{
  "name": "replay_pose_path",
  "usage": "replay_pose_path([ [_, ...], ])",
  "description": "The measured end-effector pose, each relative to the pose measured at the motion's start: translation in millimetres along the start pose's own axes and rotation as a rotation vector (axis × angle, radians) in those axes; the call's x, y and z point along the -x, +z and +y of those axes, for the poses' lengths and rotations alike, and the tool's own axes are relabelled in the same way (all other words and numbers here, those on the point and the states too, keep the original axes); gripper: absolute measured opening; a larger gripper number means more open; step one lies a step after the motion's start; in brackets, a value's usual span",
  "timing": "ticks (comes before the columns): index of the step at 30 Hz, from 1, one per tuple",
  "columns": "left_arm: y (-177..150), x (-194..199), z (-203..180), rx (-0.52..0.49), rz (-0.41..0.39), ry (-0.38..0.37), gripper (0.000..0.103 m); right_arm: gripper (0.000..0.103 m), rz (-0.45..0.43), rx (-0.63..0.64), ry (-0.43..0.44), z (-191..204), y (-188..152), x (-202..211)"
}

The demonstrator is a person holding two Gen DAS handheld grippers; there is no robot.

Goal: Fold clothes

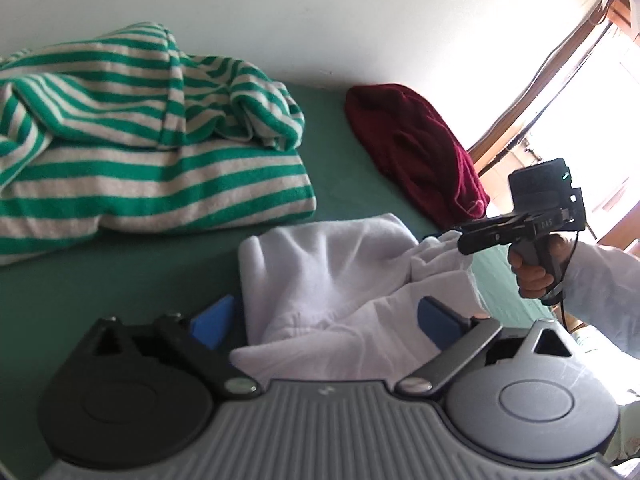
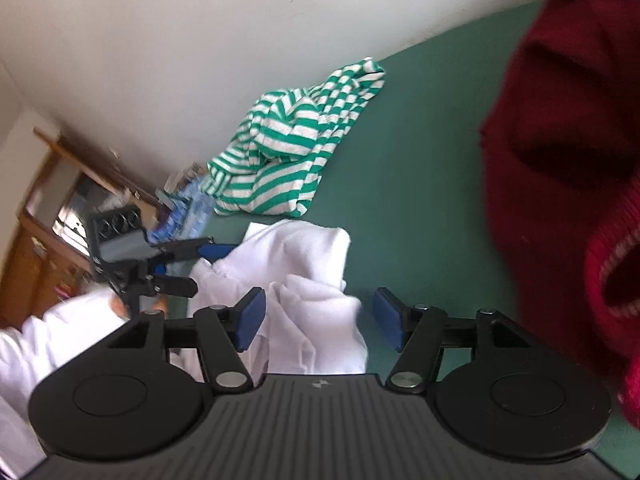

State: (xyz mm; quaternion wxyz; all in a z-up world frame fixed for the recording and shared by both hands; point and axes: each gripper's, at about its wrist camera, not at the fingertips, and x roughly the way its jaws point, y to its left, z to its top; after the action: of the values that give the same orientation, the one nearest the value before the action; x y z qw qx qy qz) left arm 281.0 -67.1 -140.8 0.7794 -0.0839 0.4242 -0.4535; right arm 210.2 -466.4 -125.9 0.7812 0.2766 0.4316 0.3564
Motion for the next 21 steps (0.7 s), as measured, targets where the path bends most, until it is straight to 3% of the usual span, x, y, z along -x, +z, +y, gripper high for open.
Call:
replay_pose_path([
  [7,6,-16,-6,-0.017,-0.012,-0.051,0.101,0.054,0.006,0.037,0.089,8,4,-30],
  [9,7,-19,-8,-0.014,-0.002,-0.056,0.101,0.04,0.03,0.075,0.07,14,6,-40],
  [10,7,-19,-9,-0.015,0.006,-0.052,0.101,0.023,0.035,0.098,0.05,16,7,-41],
  [13,4,-18,-17,-0.05,0.008,-0.005,0.095,0.017,0.038,0.146,0.007,23,6,-39],
  [16,2,-17,-25,-0.093,-0.004,0.081,0.063,0.015,0.028,0.156,-0.021,29,6,-35],
  [18,0,-15,-25,-0.089,-0.01,0.105,0.026,0.015,0.01,0.155,-0.012,35,5,-32],
  [21,-2,-8,-33,-0.114,-0.031,0.1,0.008,0.014,-0.011,0.161,0.002,45,5,-27],
])
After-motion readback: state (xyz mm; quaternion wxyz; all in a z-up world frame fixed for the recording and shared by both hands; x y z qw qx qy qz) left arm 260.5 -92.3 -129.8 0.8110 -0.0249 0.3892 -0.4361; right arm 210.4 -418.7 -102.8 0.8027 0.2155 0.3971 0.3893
